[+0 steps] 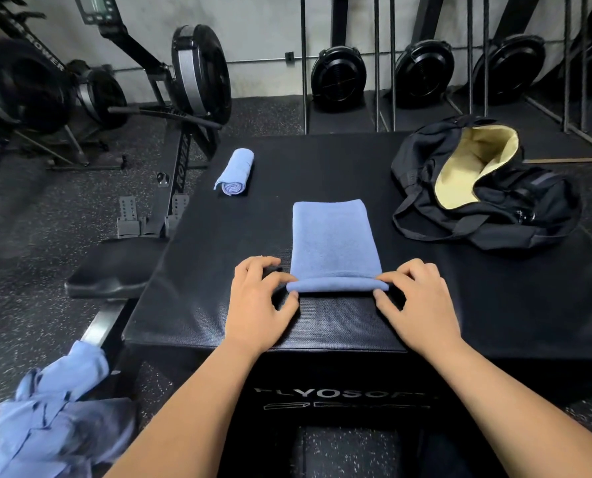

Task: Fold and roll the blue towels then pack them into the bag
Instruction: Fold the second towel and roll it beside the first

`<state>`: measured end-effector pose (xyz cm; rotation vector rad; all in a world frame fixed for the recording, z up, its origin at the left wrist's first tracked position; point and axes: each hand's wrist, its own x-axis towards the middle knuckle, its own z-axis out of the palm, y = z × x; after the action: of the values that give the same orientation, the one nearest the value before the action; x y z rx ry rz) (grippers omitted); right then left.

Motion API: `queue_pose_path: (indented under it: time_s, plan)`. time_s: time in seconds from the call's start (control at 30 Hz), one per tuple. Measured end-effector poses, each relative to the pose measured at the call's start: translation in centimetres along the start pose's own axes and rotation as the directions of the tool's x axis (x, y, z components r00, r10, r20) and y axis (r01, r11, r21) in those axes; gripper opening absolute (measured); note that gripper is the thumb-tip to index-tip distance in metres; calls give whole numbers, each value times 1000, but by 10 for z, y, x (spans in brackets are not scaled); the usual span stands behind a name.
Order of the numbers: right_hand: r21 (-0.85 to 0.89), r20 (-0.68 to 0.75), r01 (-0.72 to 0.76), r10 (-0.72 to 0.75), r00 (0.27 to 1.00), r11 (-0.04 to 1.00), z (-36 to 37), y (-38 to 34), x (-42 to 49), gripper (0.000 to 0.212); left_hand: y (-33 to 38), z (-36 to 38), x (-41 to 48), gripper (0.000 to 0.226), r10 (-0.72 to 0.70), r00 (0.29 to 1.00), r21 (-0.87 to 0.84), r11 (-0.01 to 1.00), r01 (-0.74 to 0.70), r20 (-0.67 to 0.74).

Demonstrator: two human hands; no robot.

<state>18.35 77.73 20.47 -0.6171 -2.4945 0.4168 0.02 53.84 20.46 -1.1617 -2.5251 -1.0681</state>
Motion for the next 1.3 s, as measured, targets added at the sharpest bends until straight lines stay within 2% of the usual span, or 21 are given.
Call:
queue_pose_path:
  time_s: [0.17, 0.27, 0.4, 0.5, 0.67, 0.87, 1.0, 1.1, 1.17, 1.3]
  plan:
    - [118, 9, -68, 67, 998, 991, 5, 6, 4, 22, -5, 2, 1, 24, -50, 999, -38, 998, 50, -15]
    - [175, 12, -105, 105, 994, 979, 3, 7, 5, 31, -5, 2, 2, 24, -69, 998, -67, 995, 69, 7]
    - [200, 23, -147, 146, 989, 969, 1, 3, 5, 20, -5, 3, 3, 25, -87, 996, -59, 995, 87, 0]
    - [204, 12, -199, 201, 979, 958, -4, -1, 5, 20, -3, 2, 4, 18, -103, 994, -62, 993, 101, -41]
    - [187, -10, -104, 108, 994, 977, -3, -1, 4, 11, 2, -3, 2, 11, -30, 999, -64, 998, 28, -37]
    - [121, -66, -68, 77, 995, 990, 1, 2, 1, 10, -2, 1, 0, 5, 5, 998, -21, 1000, -6, -61]
    - [60, -76, -46, 51, 996, 997, 3, 1, 1, 18, -1, 3, 0, 16, 29, 998, 23, 999, -27, -60]
    - [54, -30, -28, 29, 999, 998, 2, 1, 1, 31, 0, 3, 0, 31, 33, 999, 73, 997, -33, 9]
    - [62, -5, -38, 38, 999, 997, 1, 1, 0, 37, -1, 4, 1, 33, 20, 999, 93, 995, -23, 37]
    - [87, -16, -57, 59, 998, 995, 2, 3, 3, 29, -6, 5, 3, 30, -27, 1000, 43, 999, 26, 15]
